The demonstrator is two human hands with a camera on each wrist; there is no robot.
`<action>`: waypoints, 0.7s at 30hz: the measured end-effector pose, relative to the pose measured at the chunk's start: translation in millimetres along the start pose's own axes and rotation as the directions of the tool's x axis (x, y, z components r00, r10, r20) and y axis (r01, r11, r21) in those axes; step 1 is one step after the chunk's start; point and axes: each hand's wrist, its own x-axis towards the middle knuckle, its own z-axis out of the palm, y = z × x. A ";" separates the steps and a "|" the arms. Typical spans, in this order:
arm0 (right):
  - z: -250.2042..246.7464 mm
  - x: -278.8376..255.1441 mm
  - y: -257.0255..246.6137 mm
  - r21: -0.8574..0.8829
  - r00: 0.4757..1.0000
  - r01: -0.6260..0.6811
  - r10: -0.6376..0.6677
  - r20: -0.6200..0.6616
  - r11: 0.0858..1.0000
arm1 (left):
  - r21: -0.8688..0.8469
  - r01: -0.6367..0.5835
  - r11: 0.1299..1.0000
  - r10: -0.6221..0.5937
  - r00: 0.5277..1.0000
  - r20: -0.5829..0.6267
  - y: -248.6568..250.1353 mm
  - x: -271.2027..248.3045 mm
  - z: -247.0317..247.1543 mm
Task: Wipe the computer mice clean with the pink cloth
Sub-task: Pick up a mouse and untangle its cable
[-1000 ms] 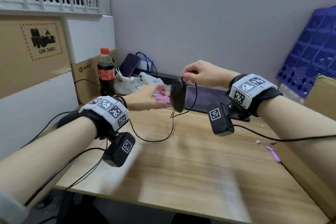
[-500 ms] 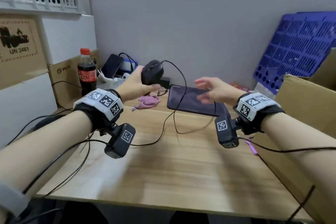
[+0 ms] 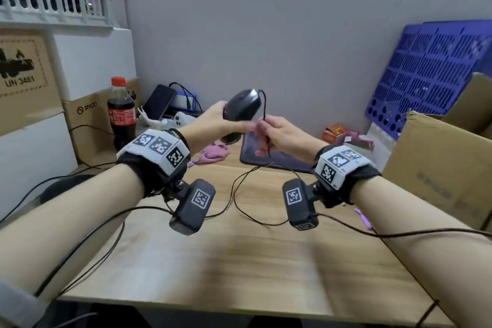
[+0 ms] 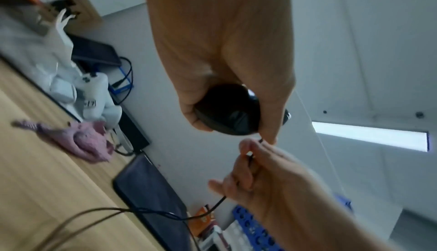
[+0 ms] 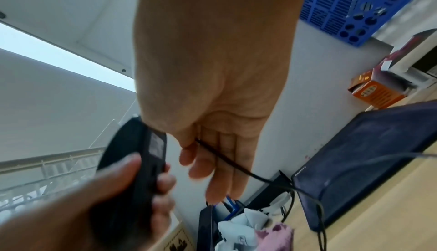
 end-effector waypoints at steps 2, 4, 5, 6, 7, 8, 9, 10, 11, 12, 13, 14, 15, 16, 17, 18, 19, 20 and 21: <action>7.1 -2.6 7.2 -0.042 0.999 0.009 -0.007 0.037 0.999 | -0.119 -0.029 0.992 0.009 0.986 -0.168 2.1 7.7 -5.5; 6.6 -5.0 17.0 -0.167 0.999 0.019 -0.014 0.030 0.986 | -0.201 -0.040 0.979 -0.035 0.933 -0.358 -2.6 18.0 -18.0; 3.1 -5.0 21.7 -0.229 1.000 0.016 -0.018 -0.008 0.973 | -0.213 -0.044 0.976 -0.054 0.900 -0.433 -8.0 22.1 -24.7; -1.8 -4.8 25.1 -0.277 0.998 0.009 -0.026 -0.056 0.961 | -0.196 -0.016 0.980 -0.083 0.872 -0.483 -14.5 23.9 -31.4; -7.7 -3.2 29.7 -0.299 0.995 0.001 -0.032 -0.099 0.954 | -0.164 0.022 0.986 -0.105 0.847 -0.521 -29.3 31.2 -38.7; -13.5 -3.3 31.9 -0.298 0.992 -0.009 -0.030 -0.126 0.955 | -0.129 0.047 0.991 -0.110 0.831 -0.545 -44.2 38.3 -45.2; -19.3 -3.4 34.7 -0.297 0.991 -0.018 -0.021 -0.129 0.955 | -0.103 0.072 0.992 -0.118 0.814 -0.568 -50.1 38.6 -47.8; -24.0 -5.7 36.2 -0.311 0.994 -0.030 -0.005 -0.111 0.950 | -0.102 0.081 0.991 -0.126 0.805 -0.580 -48.8 34.0 -48.3; -28.4 -8.3 39.1 -0.323 0.997 -0.034 0.009 -0.078 0.946 | -0.110 0.108 0.988 -0.153 0.787 -0.598 -48.5 30.8 -50.3; -31.1 -12.9 40.4 -0.327 0.999 -0.047 0.037 -0.036 0.944 | -0.129 0.145 0.981 -0.194 0.770 -0.608 -48.2 27.5 -52.9; -33.8 -16.2 44.5 -0.327 0.998 -0.057 0.064 0.010 0.943 | -0.144 0.180 0.973 -0.231 0.759 -0.610 -52.3 28.1 -58.0; -35.8 -19.9 47.0 -0.332 0.994 -0.084 0.104 0.045 0.940 | -0.162 0.201 0.966 -0.258 0.754 -0.605 -54.2 26.4 -61.5; -37.6 -21.6 50.9 -0.327 0.987 -0.115 0.145 0.069 0.938 | -0.164 0.214 0.963 -0.270 0.756 -0.596 -57.7 26.6 -65.0; -38.0 -23.6 52.5 -0.309 0.977 -0.160 0.195 0.086 0.937 | -0.154 0.226 0.962 -0.273 0.760 -0.590 -61.5 26.3 -67.3; -38.3 -23.6 56.4 -0.251 0.964 -0.213 0.245 0.104 0.944 | -0.143 0.237 0.961 -0.276 0.766 -0.580 -68.8 29.0 -70.8; -37.5 -26.3 55.4 -0.170 0.944 -0.282 0.304 0.125 0.944 | -0.143 0.250 0.958 -0.286 0.770 -0.571 -71.9 28.6 -71.6; -36.9 -26.9 57.1 -0.078 0.928 -0.334 0.342 0.148 0.939 | -0.153 0.257 0.954 -0.298 0.768 -0.567 -73.9 28.2 -71.7; -35.7 -28.6 56.0 -0.017 0.923 -0.355 0.353 0.155 0.935 | -0.159 0.264 0.951 -0.307 0.771 -0.558 -75.6 27.4 -71.4; -35.1 -30.3 55.3 0.028 0.928 -0.350 0.343 0.145 0.936 | -0.155 0.273 0.949 -0.313 0.778 -0.545 -78.9 27.6 -71.5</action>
